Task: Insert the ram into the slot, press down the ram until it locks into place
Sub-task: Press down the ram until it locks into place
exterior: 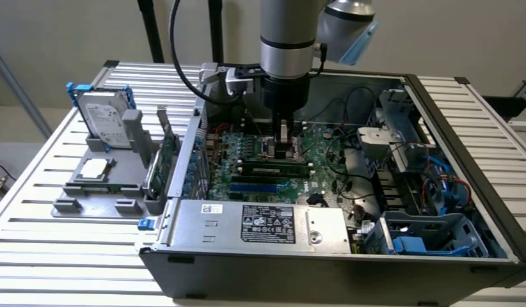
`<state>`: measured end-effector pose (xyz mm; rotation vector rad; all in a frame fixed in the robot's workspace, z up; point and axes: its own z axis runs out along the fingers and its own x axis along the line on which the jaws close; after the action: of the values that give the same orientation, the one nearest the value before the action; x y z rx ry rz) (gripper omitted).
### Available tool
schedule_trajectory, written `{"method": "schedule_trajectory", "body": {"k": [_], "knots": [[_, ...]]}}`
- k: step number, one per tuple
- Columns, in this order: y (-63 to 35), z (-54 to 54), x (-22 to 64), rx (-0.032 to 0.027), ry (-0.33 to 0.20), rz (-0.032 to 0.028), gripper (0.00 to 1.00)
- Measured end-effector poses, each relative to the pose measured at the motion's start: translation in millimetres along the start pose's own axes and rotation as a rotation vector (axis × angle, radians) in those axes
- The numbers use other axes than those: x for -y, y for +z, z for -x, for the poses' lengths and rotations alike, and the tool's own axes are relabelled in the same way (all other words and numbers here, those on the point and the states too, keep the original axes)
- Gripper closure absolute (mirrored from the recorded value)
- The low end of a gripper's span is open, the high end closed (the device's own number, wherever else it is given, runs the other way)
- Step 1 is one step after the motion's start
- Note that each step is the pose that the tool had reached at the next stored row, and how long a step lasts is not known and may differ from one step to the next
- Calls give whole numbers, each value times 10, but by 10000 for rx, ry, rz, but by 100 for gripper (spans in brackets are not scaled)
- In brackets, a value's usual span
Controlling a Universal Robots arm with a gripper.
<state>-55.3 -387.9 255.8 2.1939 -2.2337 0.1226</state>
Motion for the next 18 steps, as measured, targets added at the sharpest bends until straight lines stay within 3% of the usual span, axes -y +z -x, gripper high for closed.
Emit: {"method": "schedule_trajectory", "body": {"k": [1,2,5,7,9,18], "knots": [[2,1,0,1,-1,13,89],[6,2,1,3,-6,77,89],[16,6,0,-6,-22,352,89],[37,9,7,-7,-26,431,89],[67,13,19,-8,-29,466,89],[210,31,58,-5,-29,505,89]]}}
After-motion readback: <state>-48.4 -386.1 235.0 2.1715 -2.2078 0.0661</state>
